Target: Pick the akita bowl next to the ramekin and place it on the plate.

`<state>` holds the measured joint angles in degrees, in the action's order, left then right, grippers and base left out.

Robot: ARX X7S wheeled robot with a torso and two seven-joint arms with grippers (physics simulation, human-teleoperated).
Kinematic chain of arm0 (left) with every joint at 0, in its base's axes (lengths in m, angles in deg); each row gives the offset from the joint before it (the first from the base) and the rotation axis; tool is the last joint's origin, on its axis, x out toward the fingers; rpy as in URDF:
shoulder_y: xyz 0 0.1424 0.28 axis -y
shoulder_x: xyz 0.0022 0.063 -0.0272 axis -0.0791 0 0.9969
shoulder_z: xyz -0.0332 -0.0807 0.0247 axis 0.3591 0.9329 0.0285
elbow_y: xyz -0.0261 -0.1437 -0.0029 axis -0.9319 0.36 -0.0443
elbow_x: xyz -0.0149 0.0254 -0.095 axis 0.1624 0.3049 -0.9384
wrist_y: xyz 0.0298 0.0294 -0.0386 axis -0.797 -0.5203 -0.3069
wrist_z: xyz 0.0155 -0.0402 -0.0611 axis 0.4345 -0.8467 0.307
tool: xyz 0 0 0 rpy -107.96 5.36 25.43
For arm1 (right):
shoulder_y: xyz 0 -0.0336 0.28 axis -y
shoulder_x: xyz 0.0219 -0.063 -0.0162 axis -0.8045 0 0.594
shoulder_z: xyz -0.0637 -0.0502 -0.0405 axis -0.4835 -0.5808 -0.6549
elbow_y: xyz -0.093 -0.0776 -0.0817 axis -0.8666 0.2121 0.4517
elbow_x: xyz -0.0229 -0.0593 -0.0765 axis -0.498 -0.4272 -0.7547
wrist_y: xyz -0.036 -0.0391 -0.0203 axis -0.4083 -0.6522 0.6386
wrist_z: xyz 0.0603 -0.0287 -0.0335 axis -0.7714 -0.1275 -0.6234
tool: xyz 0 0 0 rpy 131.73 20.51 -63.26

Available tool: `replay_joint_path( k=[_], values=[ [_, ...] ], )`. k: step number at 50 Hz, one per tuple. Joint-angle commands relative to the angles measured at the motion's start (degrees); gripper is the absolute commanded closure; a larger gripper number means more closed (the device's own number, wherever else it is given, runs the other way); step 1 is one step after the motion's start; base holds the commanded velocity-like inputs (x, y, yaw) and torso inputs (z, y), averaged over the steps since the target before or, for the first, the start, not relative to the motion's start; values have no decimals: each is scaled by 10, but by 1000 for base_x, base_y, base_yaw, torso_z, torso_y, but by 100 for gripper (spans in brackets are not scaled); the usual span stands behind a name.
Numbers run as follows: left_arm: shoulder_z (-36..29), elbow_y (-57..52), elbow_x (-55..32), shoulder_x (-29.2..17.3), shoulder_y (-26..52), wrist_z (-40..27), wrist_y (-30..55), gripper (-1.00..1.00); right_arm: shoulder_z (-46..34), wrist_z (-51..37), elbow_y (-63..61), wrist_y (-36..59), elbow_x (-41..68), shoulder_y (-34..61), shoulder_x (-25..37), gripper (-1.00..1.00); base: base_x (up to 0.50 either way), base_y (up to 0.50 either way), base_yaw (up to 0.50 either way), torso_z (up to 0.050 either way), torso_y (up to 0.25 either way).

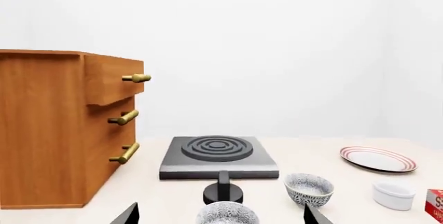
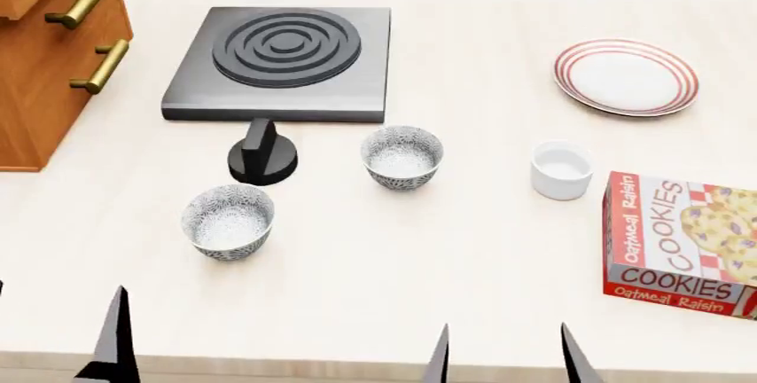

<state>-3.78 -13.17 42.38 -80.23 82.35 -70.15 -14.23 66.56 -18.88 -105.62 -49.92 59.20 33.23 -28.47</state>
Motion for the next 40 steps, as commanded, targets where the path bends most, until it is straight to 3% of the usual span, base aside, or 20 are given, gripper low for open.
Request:
replay_joint_path(
  k=[1, 24, 40],
  values=[
    [23, -91, -43, -24, 32, -26, 82, -100, -15, -10, -86, 65, -13, 3, 10, -100, 0, 0, 0, 0, 0],
    [85, -186, -131, -52, 69, -55, 139, -100, -37, -33, -209, 147, -48, 19, 25, -100, 0, 0, 0, 0, 0],
    [103, -199, -161, -61, 84, -71, 136, -100, -47, -41, -216, 133, -51, 18, 34, -100, 0, 0, 0, 0, 0]
  ],
)
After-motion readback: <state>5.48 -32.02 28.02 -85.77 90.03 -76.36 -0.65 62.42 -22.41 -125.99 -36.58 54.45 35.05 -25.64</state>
